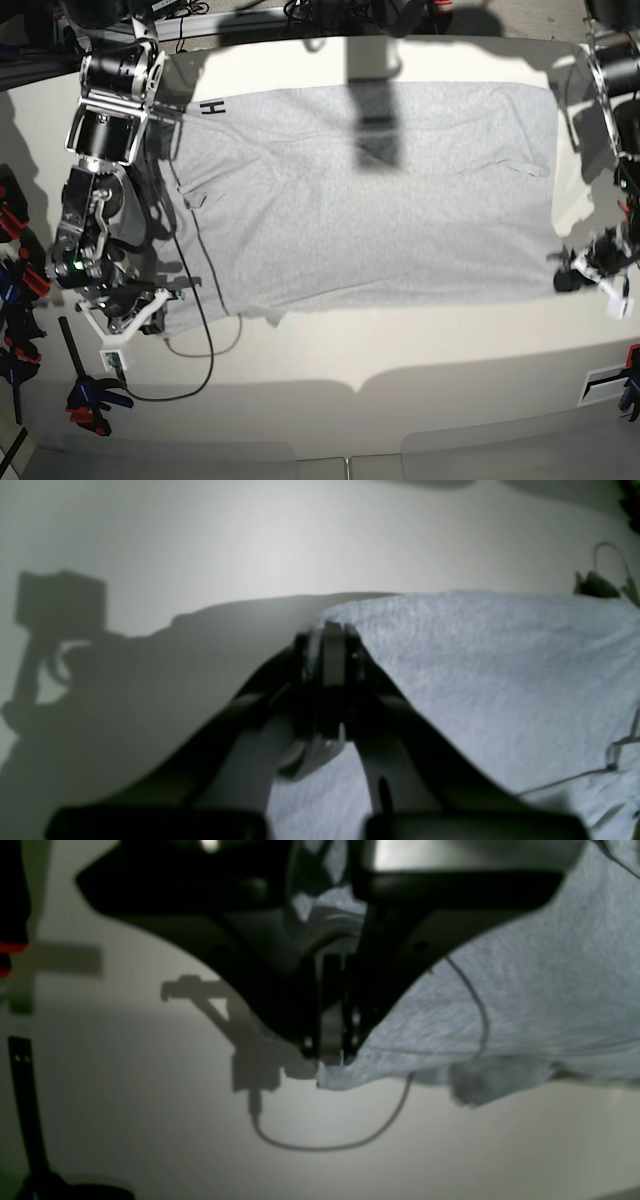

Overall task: Fold the T-shirt properly
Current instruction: 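Lift the hem and fold it over toward the collar with both grippers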

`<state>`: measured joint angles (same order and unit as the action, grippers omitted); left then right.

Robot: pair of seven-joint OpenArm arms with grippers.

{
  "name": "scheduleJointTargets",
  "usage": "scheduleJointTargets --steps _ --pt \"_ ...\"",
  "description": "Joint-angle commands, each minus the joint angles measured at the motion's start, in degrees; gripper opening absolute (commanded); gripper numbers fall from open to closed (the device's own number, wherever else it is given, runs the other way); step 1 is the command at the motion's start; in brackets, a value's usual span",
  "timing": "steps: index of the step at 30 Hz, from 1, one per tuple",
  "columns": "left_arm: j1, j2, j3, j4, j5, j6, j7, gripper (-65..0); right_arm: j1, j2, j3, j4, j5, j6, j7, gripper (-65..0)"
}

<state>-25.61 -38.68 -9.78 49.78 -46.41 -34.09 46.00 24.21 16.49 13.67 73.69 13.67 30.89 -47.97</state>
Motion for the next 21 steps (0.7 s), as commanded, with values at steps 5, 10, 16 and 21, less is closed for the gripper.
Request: scheduleJointTargets --steps 5,10,16,21 --pt "7.98 -1.33 -5.68 12.81 1.38 1.29 -0.79 -65.0 -0.52 0.20 0.20 5.20 1.77 0.50 0.72 -65.0" --pt "17.42 -0.94 -7.54 28.26 4.96 7.63 -0.81 -65.0 -5.25 0.20 0.20 12.09 1.77 0.44 -0.72 -65.0" --pt "26.80 0.92 -11.50 40.48 5.40 10.78 0.96 -65.0 -12.94 0.20 0.85 20.79 1.77 0.42 -1.38 -65.0" --pt "32.87 4.48 -16.50 44.24 3.89 10.75 1.14 -65.0 -18.99 0.17 2.36 26.60 1.79 0.39 -1.62 -65.0"
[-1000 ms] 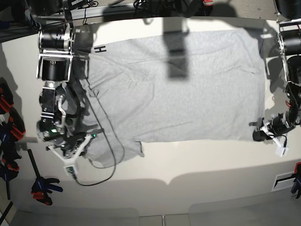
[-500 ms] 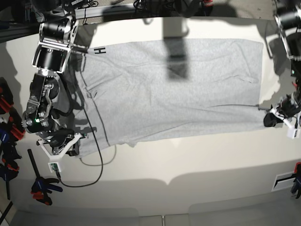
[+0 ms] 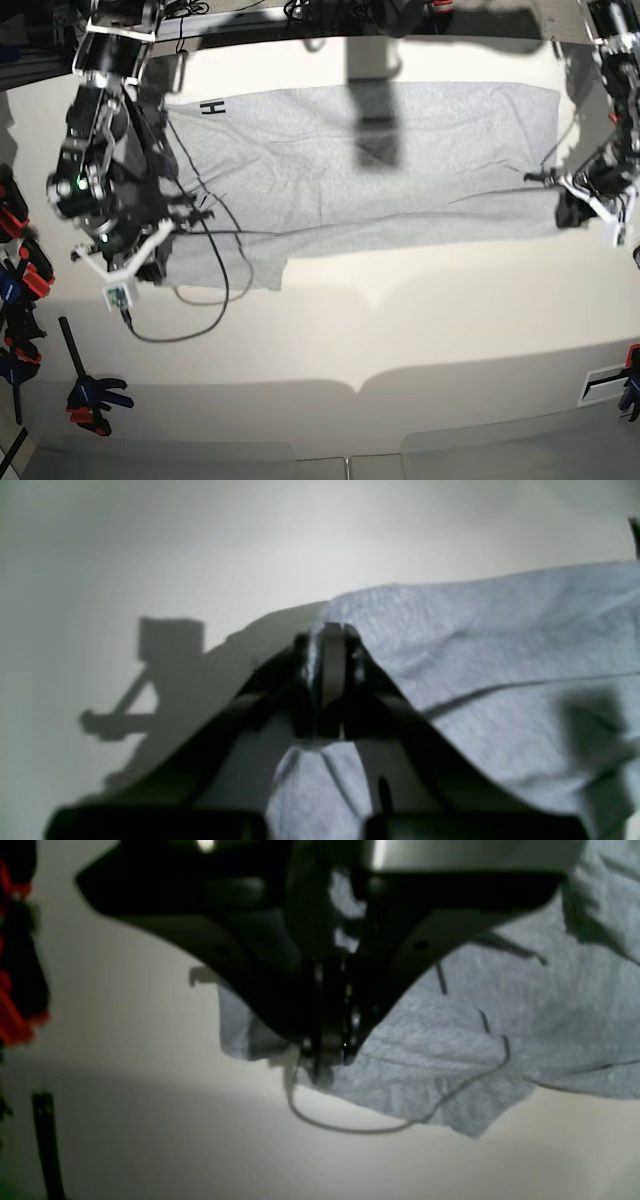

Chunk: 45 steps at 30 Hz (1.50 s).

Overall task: Fold the T-shirt properly
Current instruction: 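Lift the hem and fold it over toward the collar with both grippers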

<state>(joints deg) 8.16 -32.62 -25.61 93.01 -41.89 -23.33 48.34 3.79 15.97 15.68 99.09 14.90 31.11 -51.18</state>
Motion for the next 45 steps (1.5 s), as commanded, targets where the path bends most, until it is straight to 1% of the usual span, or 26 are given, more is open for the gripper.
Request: scheduleJointTargets --steps 1,6,11,13,14,20,23,27,29,36,40,43,45 --pt "0.09 -1.11 -1.55 1.33 -0.85 0.00 -1.22 -65.0 0.35 0.70 0.79 2.32 0.57 0.17 1.51 -65.0" --pt "3.13 -0.44 -4.35 2.03 -2.12 -0.15 -0.85 -65.0 -3.98 0.72 3.72 5.66 0.90 0.15 1.36 -65.0" --pt "3.43 -0.26 -4.79 2.03 -2.91 -0.24 3.08 -65.0 -7.23 0.70 6.19 6.36 5.01 0.22 -0.79 -65.0" --pt "3.61 -0.22 -4.79 2.03 -3.87 -0.50 4.09 -65.0 -8.55 0.70 6.34 6.95 5.27 0.22 -1.22 -65.0" --pt "4.00 -0.26 -4.79 2.08 -4.09 -0.94 4.11 -65.0 -9.33 0.70 6.38 7.50 5.22 0.22 -1.25 -65.0" --pt "9.88 -0.20 -4.79 5.27 -4.17 -0.90 4.15 -65.0 -14.21 0.70 6.49 11.04 5.25 0.20 -2.29 -65.0" --pt "12.39 0.81 -4.79 7.74 -2.56 -0.85 4.15 -65.0 -16.39 0.68 6.49 12.48 5.27 -0.09 -2.62 -65.0" --pt "13.94 1.88 -4.79 9.31 -2.45 -0.87 4.17 -65.0 -18.95 0.70 6.49 13.20 5.20 -0.68 -3.32 -65.0" --pt "13.88 2.01 -4.79 9.31 -1.64 -0.87 4.15 -65.0 -19.80 0.70 6.49 13.20 5.05 -0.68 -3.30 -65.0" --pt "13.60 1.92 -4.81 9.49 -1.64 -0.85 3.89 -65.0 -20.00 0.70 6.49 13.75 5.01 -0.68 -3.30 -65.0" --pt "13.44 1.95 -5.73 11.39 -1.62 -0.87 4.02 -65.0 -19.98 0.70 6.49 15.78 5.05 -0.74 -3.30 -65.0" --pt "13.44 1.95 -6.64 12.74 -1.64 -0.85 4.74 -65.0 -19.98 0.70 6.49 17.84 5.03 -2.03 -3.76 -65.0" --pt "13.46 1.92 -6.67 13.46 -1.64 -0.85 5.66 -65.0 -20.00 0.70 6.49 18.60 5.05 -2.01 -4.55 -65.0"
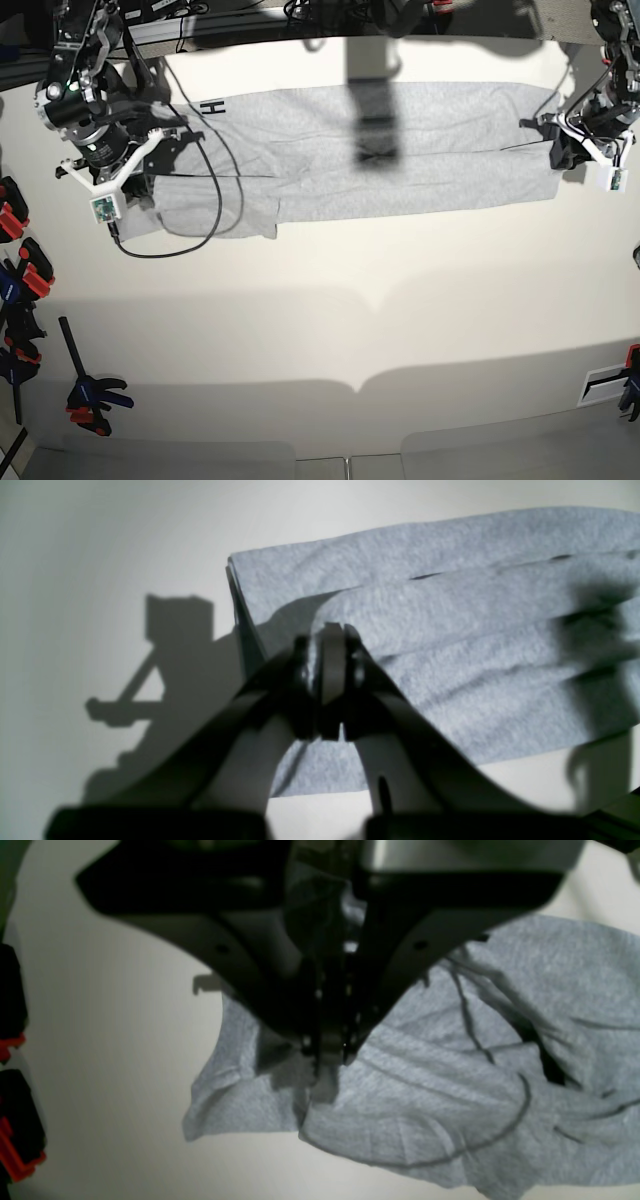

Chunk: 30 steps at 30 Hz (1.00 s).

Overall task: Fold the T-shirt properly
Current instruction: 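Lift the hem and fold it over toward the collar with both grippers, then release the folded edge and raise both grippers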

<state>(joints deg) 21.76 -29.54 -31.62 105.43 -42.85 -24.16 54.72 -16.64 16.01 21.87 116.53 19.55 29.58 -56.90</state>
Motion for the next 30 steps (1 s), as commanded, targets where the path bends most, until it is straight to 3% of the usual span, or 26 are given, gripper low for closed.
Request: scheduleJointTargets --steps 1,7,12,19,30 --pt "-0.13 -1.14 -0.66 1.42 -0.68 -0.02 -0.31 -65.0 0.44 0.66 0.31 1.29 0.37 -0.48 0.68 -65.0" --pt "0.20 -1.09 -0.66 2.36 -0.57 0.17 1.33 -65.0 0.42 0.66 0.31 1.29 0.37 -0.50 -2.73 -65.0" --pt "0.17 -1.11 -0.66 2.36 3.67 3.87 1.18 -65.0 0.42 0.66 0.31 2.25 -0.11 -2.14 -3.85 -65.0" --pt "0.22 -1.11 -0.66 2.67 3.65 3.85 1.31 -65.0 0.15 0.55 0.31 5.11 -4.42 -3.52 -4.48 -65.0" --pt "5.95 -0.66 -0.66 4.96 3.89 3.80 0.90 -65.0 -2.60 -5.27 0.31 5.11 -9.14 -3.50 -3.41 -65.0"
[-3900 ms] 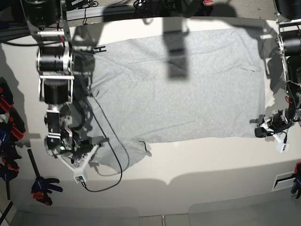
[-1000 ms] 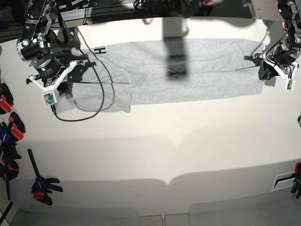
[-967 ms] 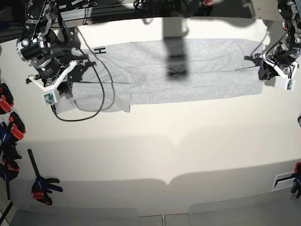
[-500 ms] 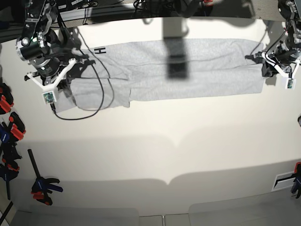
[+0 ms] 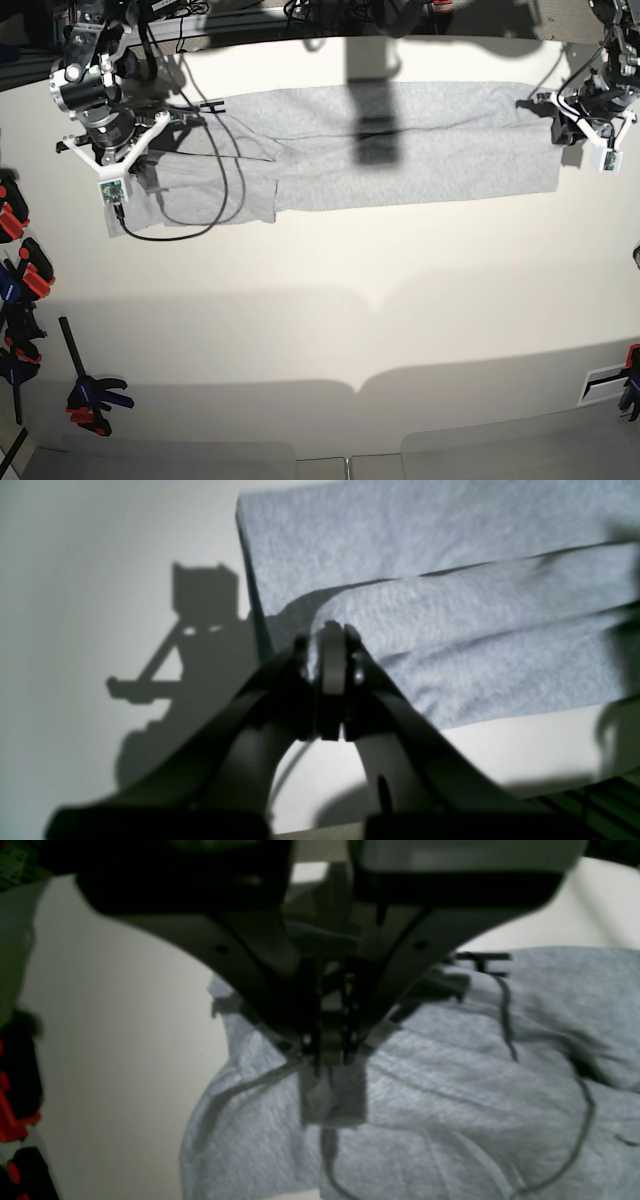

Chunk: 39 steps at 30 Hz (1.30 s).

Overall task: Fold the T-shirt properly
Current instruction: 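Release the folded edge and raise both grippers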

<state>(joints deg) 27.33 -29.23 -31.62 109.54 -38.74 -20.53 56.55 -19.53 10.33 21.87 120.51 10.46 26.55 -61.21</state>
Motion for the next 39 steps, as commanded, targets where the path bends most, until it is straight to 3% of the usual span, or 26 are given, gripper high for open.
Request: scheduleJointTargets --steps 1,7,14,19,24,27,30,33,39 --pt "0.63 -0.96 -0.66 0.85 -0.22 0.17 -0.92 -65.0 0.31 0.07 0.31 1.14 -0.09 -0.46 0.72 -65.0" --pt "2.80 -0.96 -0.66 0.81 3.89 0.20 -1.07 -65.0 -0.37 -0.17 0.31 1.14 -3.02 -1.53 0.33 -65.0" --pt "4.28 -0.72 -0.66 0.79 4.04 0.20 -2.58 -65.0 -1.64 -0.35 0.31 1.09 -3.41 -2.54 0.11 -65.0" --pt "4.28 0.22 -0.63 0.79 4.07 0.17 -2.60 -65.0 -1.64 -0.35 0.31 1.09 -7.52 -5.20 -0.90 -65.0" --pt "4.26 0.33 -0.63 0.81 4.22 0.20 -2.58 -65.0 -1.64 -0.35 0.28 1.09 -5.92 -5.16 -1.90 -65.0" --pt "4.26 0.33 -0.63 0.81 4.22 0.20 -2.49 -65.0 -1.64 -0.33 0.24 1.09 -5.77 -5.14 -2.97 -53.0" --pt "4.28 0.33 -0.63 0.81 4.24 0.20 -1.60 -54.9 -1.62 -0.33 0.24 1.09 -5.79 -5.16 -4.48 -43.4" --pt "4.26 0.33 -0.66 0.81 4.26 0.20 -0.35 -45.9 -1.62 -0.35 0.24 1.09 -5.81 -5.62 -6.82 -42.3" --pt "4.15 0.28 -0.66 0.81 7.32 0.22 0.63 -43.2 -1.60 -0.33 0.26 1.29 -10.38 -7.56 -6.95 -42.3"
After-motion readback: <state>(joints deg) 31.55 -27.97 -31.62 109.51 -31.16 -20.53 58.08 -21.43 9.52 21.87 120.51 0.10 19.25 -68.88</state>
